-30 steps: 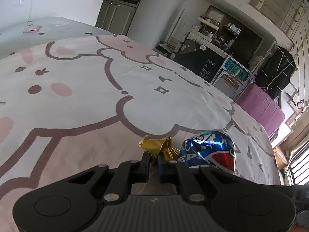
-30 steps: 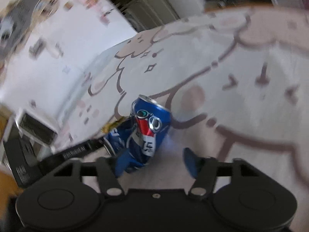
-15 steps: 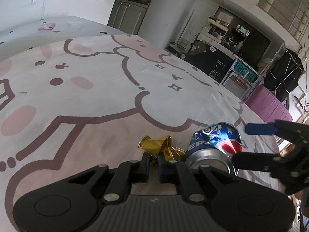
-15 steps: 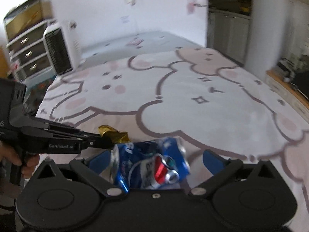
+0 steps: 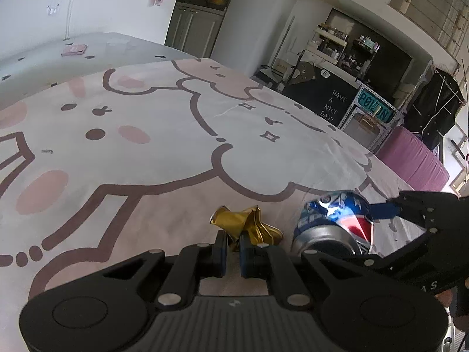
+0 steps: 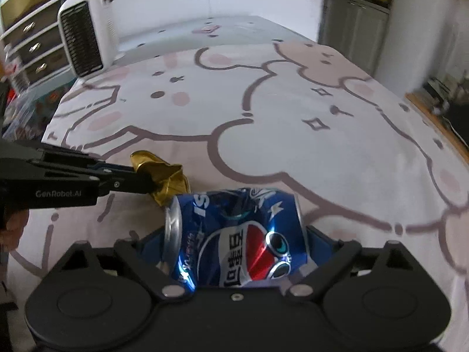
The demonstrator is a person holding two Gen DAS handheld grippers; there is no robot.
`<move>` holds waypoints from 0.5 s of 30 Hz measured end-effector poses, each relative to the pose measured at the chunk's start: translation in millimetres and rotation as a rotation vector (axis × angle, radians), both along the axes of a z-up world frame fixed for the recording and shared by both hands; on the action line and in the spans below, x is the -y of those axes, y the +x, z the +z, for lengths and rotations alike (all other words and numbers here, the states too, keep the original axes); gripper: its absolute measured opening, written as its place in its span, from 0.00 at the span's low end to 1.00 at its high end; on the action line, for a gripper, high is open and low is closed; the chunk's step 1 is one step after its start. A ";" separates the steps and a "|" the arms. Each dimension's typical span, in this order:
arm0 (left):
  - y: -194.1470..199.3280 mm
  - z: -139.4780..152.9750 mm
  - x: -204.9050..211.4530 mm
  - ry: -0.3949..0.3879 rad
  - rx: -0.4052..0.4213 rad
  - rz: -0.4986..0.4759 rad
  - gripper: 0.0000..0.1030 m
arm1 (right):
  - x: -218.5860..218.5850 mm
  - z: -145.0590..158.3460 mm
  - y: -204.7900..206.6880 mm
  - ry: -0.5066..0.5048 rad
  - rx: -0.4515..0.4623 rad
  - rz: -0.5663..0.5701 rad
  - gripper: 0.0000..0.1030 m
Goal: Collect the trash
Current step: 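Lift the gold wrapper with the left tool while the right tool lifts the Pepsi can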
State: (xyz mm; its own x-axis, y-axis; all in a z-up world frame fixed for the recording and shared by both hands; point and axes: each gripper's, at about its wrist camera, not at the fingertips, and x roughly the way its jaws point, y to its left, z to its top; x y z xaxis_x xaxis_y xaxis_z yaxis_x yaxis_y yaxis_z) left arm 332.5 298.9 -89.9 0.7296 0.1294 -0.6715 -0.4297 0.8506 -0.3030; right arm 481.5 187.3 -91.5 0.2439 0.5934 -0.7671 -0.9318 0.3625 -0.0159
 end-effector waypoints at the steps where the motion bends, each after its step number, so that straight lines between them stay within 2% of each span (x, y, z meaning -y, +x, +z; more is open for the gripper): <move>1: -0.7 2.2 2.2 0.006 0.001 -0.002 0.08 | 2.8 0.8 -2.3 0.005 0.008 -0.011 0.92; 15: -27.9 31.1 67.1 0.072 0.036 -0.088 0.08 | 90.8 27.6 -45.9 0.114 0.022 -0.276 0.91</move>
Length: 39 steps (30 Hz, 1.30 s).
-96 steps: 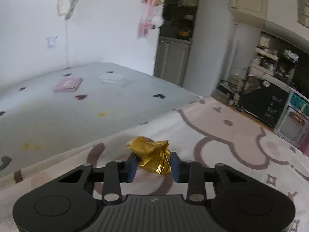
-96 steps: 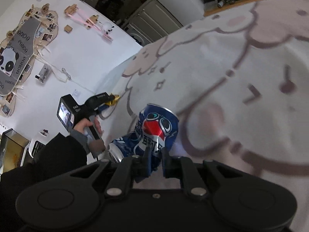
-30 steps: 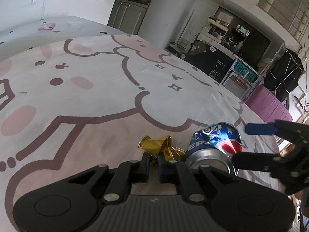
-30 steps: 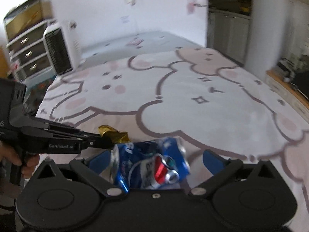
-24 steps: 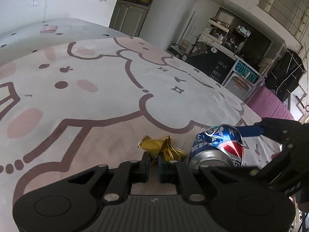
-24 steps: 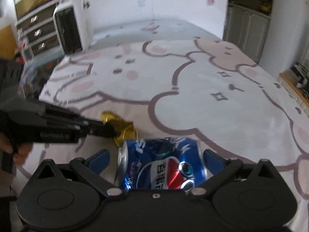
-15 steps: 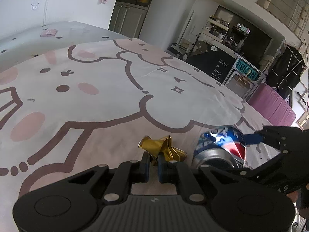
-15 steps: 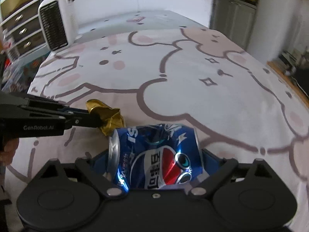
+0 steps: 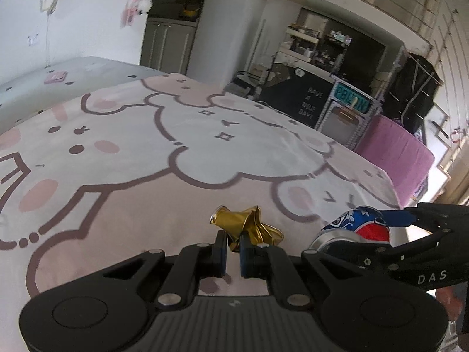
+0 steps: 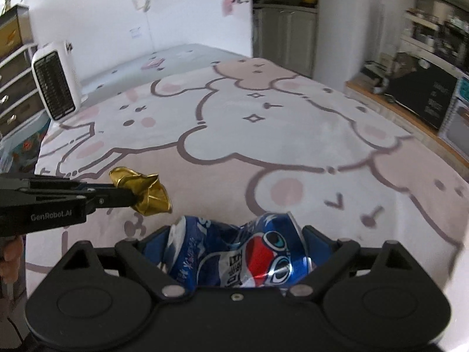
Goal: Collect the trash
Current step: 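Lift the gold wrapper with the left tool while the right tool lifts the Pepsi can, then lower both items over the yellow wastebasket and open both tools to drop them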
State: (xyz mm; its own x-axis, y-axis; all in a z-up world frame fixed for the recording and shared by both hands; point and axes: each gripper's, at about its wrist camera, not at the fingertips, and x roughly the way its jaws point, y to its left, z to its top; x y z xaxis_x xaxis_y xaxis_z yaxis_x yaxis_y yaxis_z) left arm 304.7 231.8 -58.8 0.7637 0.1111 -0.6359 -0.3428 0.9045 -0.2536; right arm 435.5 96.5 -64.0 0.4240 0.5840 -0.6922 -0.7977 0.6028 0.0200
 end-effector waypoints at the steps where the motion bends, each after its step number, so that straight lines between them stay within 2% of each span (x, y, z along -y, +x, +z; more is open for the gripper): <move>1: -1.7 1.9 5.1 0.003 0.002 -0.009 0.08 | 8.0 1.4 -5.0 0.007 0.001 -0.017 0.91; 14: -19.2 22.0 95.5 0.027 0.052 -0.137 0.08 | 120.5 15.2 -53.0 0.087 0.017 -0.251 0.91; 23: -12.5 22.0 175.4 0.042 0.056 -0.277 0.08 | 222.4 5.2 -76.6 0.124 0.015 -0.462 0.91; 33: 4.3 3.9 261.0 0.028 0.046 -0.430 0.08 | 316.2 -13.8 -90.6 0.130 0.019 -0.632 0.91; 39: 15.1 -17.0 308.1 0.016 0.007 -0.509 0.08 | 364.9 -30.8 -97.3 0.139 0.000 -0.720 0.91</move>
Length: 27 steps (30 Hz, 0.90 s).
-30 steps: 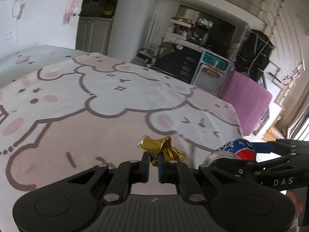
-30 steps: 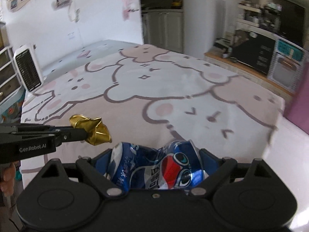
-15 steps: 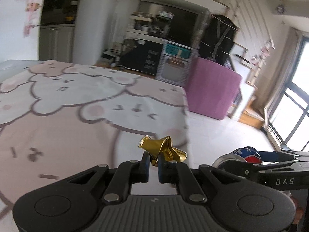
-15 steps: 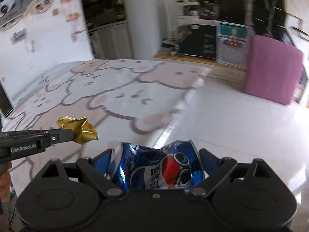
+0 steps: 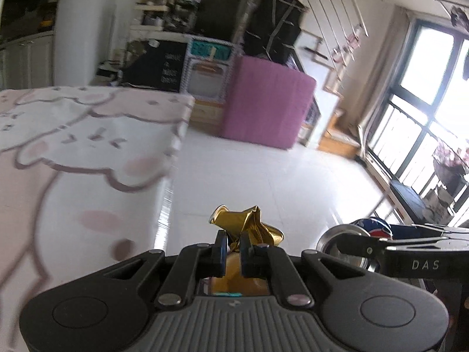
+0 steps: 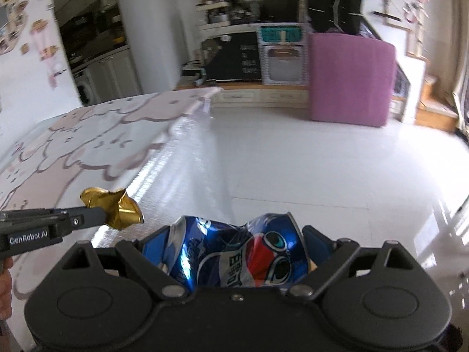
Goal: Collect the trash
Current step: 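Lower both items over the yellow wastebasket and open both tools to drop them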
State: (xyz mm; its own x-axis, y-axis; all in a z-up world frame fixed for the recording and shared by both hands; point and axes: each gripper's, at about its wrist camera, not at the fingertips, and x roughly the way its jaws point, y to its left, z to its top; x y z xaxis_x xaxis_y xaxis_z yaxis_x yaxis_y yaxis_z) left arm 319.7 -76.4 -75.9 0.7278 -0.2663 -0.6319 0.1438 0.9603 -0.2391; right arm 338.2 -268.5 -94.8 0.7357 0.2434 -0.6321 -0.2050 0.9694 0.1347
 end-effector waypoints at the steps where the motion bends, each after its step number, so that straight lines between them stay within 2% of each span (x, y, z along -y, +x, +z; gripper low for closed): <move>1: 2.4 -5.4 7.5 0.000 -0.012 -0.012 0.08 | 8.7 -4.7 -0.4 0.005 -0.007 -0.017 0.91; 5: 13.4 -30.1 33.9 -0.001 -0.063 -0.053 0.08 | 38.1 -25.1 0.1 0.020 -0.040 -0.072 0.91; 11: 33.0 -82.5 66.8 0.008 -0.181 -0.090 0.08 | 74.8 -64.4 9.3 0.043 -0.110 -0.142 0.91; 20: 65.7 -162.5 100.9 0.048 -0.365 -0.163 0.08 | 95.3 -109.2 30.0 0.081 -0.193 -0.181 0.92; 27: 85.8 -216.8 114.8 0.059 -0.497 -0.195 0.08 | 87.3 -138.8 63.1 0.123 -0.249 -0.165 0.92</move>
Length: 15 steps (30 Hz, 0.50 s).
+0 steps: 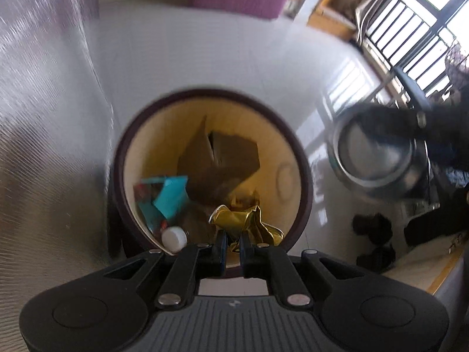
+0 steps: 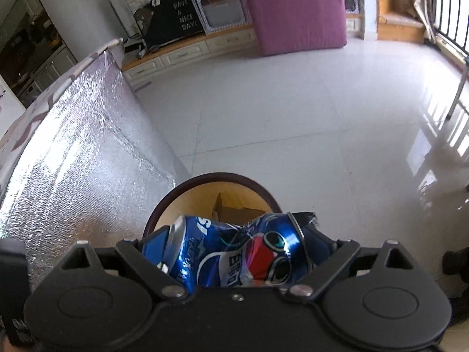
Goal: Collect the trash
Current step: 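Lower both items over the yellow wastebasket and open both tools to drop them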
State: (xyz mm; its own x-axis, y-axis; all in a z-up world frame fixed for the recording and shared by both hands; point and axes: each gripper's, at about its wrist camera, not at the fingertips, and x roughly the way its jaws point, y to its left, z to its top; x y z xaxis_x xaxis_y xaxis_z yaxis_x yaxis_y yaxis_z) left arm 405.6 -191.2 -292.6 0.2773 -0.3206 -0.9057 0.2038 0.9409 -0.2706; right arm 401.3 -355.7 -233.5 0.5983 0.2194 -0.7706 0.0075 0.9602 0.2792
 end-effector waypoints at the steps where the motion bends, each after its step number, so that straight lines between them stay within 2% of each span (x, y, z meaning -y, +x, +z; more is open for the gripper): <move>1: 2.3 -4.9 0.4 0.000 -0.019 0.002 0.08 | -3.1 -4.9 5.7 0.002 -0.010 0.009 0.92; 8: 16.4 -31.9 -3.8 -0.001 -0.113 0.017 0.08 | -27.1 -44.1 43.1 -0.014 -0.093 0.065 0.92; 10: 19.4 -37.0 -3.4 -0.014 -0.148 0.014 0.19 | -32.0 -57.2 51.7 -0.014 -0.122 0.068 0.93; 12: 18.4 -40.2 -5.7 -0.010 -0.162 0.026 0.51 | -31.1 -65.7 56.0 -0.010 -0.142 0.064 0.99; 15: 17.5 -40.7 -8.3 -0.011 -0.168 0.035 0.56 | -32.2 -72.9 58.8 -0.026 -0.158 0.058 1.00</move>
State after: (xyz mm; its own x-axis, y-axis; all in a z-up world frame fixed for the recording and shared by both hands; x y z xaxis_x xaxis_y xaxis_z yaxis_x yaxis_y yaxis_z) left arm 423.1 -182.9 -333.3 0.1333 -0.3232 -0.9369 0.1217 0.9435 -0.3081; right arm 460.2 -323.5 -306.5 0.4562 0.2289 -0.8599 -0.0065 0.9672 0.2540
